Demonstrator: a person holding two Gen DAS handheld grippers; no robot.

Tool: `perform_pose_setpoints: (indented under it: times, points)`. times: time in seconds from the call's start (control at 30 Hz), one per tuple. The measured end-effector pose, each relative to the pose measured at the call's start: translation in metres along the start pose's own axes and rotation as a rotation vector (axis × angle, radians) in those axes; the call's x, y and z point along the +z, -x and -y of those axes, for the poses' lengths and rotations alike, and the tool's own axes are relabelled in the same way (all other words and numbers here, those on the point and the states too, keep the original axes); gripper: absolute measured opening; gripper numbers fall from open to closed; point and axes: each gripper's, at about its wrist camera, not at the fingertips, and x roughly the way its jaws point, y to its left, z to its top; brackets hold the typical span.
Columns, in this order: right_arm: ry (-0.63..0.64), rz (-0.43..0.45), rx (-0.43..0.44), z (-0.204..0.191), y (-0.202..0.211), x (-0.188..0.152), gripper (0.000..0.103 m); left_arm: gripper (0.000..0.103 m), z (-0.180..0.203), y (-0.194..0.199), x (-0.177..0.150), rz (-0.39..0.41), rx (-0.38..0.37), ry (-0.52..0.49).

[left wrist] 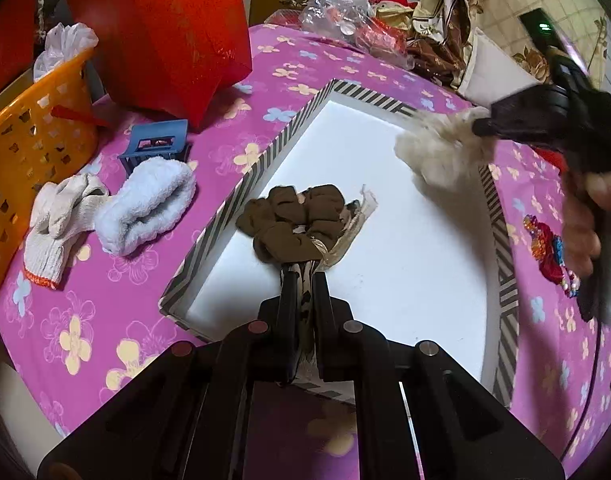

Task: Organize jewelry
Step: 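Place the brown bow clip and white scrunchie into the tray with both tools, then return both tools to the remaining accessories on the bed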

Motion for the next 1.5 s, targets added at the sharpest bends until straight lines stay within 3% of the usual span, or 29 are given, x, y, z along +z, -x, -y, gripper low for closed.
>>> perform_pose_setpoints:
  times: [0.33, 0.47, 0.53, 0.6, 0.73, 0.9, 1.13, 1.27, 1.5]
  points:
    - [0.022, -0.062, -0.065, 0.007, -0.042, 0.005, 0.007, 0.008, -0.018, -0.008, 0.001, -0.020, 0.028, 0.069]
    - [0.035, -0.051, -0.076, 0.008, -0.038, 0.006, 0.016, 0.024, -0.019, -0.006, 0.001, -0.014, 0.012, 0.078]
    - [0.033, -0.027, -0.064, 0.007, -0.031, 0.006, 0.032, 0.041, -0.020, -0.003, 0.001, -0.004, -0.012, 0.090]
    - [0.024, 0.010, -0.049, 0.008, -0.020, 0.007, 0.041, 0.046, -0.022, 0.002, 0.003, 0.014, -0.048, 0.109]
    - [-0.002, 0.036, -0.041, 0.010, 0.000, 0.007, 0.041, 0.056, -0.022, 0.012, 0.004, 0.054, -0.076, 0.116]
    - [-0.014, 0.062, -0.062, 0.022, 0.031, -0.012, 0.041, 0.057, -0.021, 0.017, 0.003, 0.078, -0.081, 0.111]
    - [-0.041, 0.107, -0.046, 0.067, 0.096, -0.075, 0.042, 0.057, -0.027, 0.033, 0.001, 0.164, -0.055, 0.137]
    - [-0.082, 0.104, -0.033, 0.108, 0.136, -0.140, 0.043, 0.057, -0.027, 0.039, -0.005, 0.201, -0.028, 0.143]
    - [-0.122, 0.129, -0.139, 0.176, 0.193, -0.248, 0.043, 0.057, -0.014, 0.055, -0.018, 0.259, 0.014, 0.133]
